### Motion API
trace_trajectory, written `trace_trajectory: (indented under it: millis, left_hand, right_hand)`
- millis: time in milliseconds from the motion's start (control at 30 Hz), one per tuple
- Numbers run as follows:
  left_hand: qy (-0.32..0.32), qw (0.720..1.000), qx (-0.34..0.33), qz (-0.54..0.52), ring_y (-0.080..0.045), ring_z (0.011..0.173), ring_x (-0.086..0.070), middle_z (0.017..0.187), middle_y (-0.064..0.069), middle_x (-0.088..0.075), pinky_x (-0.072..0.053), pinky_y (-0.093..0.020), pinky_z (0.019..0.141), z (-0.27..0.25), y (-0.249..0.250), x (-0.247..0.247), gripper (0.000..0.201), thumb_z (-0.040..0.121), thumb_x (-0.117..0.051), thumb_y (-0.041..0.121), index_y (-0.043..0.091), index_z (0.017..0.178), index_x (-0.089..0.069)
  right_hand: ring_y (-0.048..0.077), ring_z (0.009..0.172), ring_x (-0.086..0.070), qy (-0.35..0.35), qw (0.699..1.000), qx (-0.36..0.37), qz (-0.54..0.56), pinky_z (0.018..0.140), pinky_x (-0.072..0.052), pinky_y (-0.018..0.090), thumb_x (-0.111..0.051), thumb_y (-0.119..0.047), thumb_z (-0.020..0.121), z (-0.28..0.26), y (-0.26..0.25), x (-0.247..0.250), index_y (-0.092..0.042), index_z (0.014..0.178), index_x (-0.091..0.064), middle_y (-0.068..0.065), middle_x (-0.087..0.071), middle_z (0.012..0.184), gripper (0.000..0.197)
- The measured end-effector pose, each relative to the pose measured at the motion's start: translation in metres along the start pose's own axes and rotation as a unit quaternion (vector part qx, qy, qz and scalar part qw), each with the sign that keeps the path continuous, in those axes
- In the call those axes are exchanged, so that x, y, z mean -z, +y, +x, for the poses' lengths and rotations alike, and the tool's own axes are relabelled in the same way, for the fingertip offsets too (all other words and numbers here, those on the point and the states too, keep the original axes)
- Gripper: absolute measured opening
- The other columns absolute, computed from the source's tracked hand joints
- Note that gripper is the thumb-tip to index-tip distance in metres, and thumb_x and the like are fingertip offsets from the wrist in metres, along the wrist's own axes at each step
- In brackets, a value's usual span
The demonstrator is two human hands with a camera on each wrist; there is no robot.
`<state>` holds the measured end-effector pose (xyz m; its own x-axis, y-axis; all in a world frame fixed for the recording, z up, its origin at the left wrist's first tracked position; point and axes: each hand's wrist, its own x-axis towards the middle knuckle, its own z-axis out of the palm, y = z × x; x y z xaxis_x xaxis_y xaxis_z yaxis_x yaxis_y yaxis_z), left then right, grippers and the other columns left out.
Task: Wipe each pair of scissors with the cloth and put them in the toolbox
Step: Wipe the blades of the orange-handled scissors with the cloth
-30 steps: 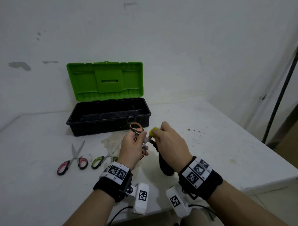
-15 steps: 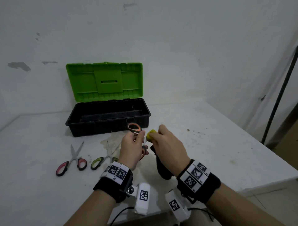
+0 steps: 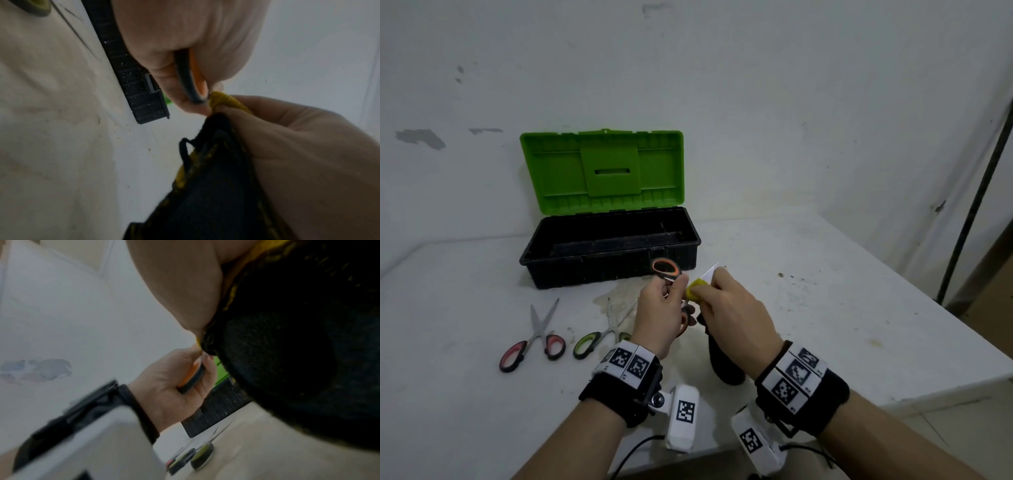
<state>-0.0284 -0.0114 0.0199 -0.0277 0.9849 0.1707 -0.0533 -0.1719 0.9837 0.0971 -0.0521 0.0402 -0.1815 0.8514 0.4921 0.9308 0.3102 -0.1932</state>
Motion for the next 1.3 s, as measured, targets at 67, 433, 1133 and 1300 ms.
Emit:
trace_trajectory:
  millis: [67, 433, 1133, 1300]
  left_hand:
    - [-0.003, 1.000, 0.005, -0.003, -0.017, 0.048, -0.054, 0.070, -0.006, -0.052, -0.051, -0.032, 0.047, 0.000, 0.001, 0.001, 0.022, 0.102, -0.056, 0.020, 0.006, 0.085, -0.054]
    - [0.022, 0.995, 0.084, -0.038, -0.014, 0.050, -0.057, 0.082, -0.008, -0.051, -0.051, -0.030, 0.050, -0.002, -0.005, 0.002, 0.026, 0.100, -0.056, 0.028, 0.002, 0.098, -0.057]
    - [0.024, 0.995, 0.088, -0.050, -0.029, 0.091, -0.072, 0.098, -0.015, -0.073, -0.062, -0.051, 0.077, -0.006, 0.003, -0.003, 0.045, 0.106, -0.035, 0.044, 0.011, 0.104, -0.066]
    - [0.047, 0.995, 0.083, -0.039, -0.019, 0.068, -0.065, 0.085, -0.015, -0.061, -0.059, -0.036, 0.054, -0.005, 0.002, -0.001, 0.041, 0.107, -0.035, 0.040, 0.009, 0.097, -0.061]
  right_hand:
    - [0.017, 0.064, -0.040, 0.002, 1.000, -0.006, 0.006, 0.043, -0.043, 0.035, -0.062, -0.017, 0.091, 0.004, 0.003, 0.002, -0.024, 0.098, -0.063, -0.006, -0.033, 0.088, 0.010]
    - [0.006, 0.055, -0.041, 0.060, 0.993, -0.101, 0.025, 0.051, -0.043, 0.031, -0.049, -0.024, 0.100, 0.021, 0.037, 0.025, -0.020, 0.104, -0.068, -0.004, -0.036, 0.087, 0.019]
    - [0.011, 0.064, -0.031, -0.018, 0.998, 0.063, -0.004, 0.040, -0.037, 0.029, -0.067, -0.018, 0.088, 0.007, -0.016, 0.010, -0.021, 0.091, -0.064, -0.006, -0.028, 0.084, 0.005]
    - [0.012, 0.064, -0.032, -0.033, 0.998, 0.045, -0.011, 0.044, -0.038, 0.032, -0.057, -0.023, 0.096, 0.006, -0.006, 0.008, -0.019, 0.094, -0.068, -0.005, -0.033, 0.085, 0.012]
